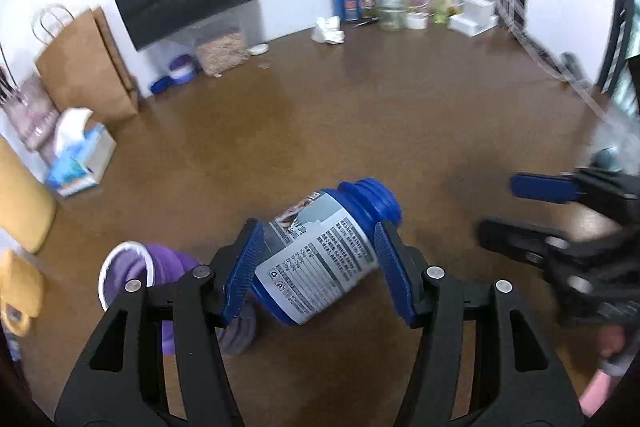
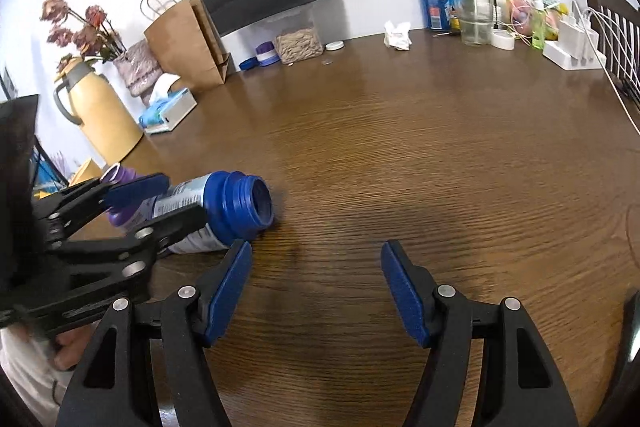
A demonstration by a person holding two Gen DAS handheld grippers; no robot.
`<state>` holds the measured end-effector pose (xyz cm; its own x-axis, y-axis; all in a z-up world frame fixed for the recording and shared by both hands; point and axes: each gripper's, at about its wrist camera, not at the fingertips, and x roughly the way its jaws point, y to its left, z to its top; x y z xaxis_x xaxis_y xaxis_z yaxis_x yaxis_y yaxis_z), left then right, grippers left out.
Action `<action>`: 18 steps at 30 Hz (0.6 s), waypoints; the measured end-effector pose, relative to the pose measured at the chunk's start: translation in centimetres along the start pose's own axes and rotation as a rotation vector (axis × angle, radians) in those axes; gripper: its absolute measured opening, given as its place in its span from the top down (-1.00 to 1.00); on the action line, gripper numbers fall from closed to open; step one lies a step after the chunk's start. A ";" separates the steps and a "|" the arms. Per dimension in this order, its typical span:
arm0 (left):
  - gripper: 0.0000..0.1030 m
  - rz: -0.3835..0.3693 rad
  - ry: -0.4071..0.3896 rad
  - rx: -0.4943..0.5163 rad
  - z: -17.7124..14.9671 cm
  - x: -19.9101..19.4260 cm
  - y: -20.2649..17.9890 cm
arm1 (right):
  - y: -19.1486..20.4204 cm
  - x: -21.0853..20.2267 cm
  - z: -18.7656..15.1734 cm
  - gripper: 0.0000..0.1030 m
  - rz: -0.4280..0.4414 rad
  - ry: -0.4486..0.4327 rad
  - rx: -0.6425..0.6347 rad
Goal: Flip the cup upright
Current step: 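Rotate the held bottle neck-up with the left gripper while the right gripper approaches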
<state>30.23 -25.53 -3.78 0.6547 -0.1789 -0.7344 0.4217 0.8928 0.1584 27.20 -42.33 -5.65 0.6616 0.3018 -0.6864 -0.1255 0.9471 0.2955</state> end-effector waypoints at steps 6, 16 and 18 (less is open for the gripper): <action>-0.05 0.008 0.063 0.053 0.4 -0.2 -1.0 | -0.3 -0.4 0.2 -0.40 0.010 -0.005 0.006; -0.47 -0.067 0.266 0.200 1.0 4.0 -1.5 | 0.0 -0.5 0.3 -0.40 0.061 -0.008 0.025; -0.27 -0.055 0.261 0.208 1.1 4.4 -1.5 | 0.0 -0.6 0.2 -0.40 0.069 -0.004 0.026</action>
<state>33.17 -28.12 -6.53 0.4560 -0.0883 -0.8856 0.5881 0.7767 0.2254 26.95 -42.51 -5.14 0.6551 0.3661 -0.6609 -0.1515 0.9207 0.3597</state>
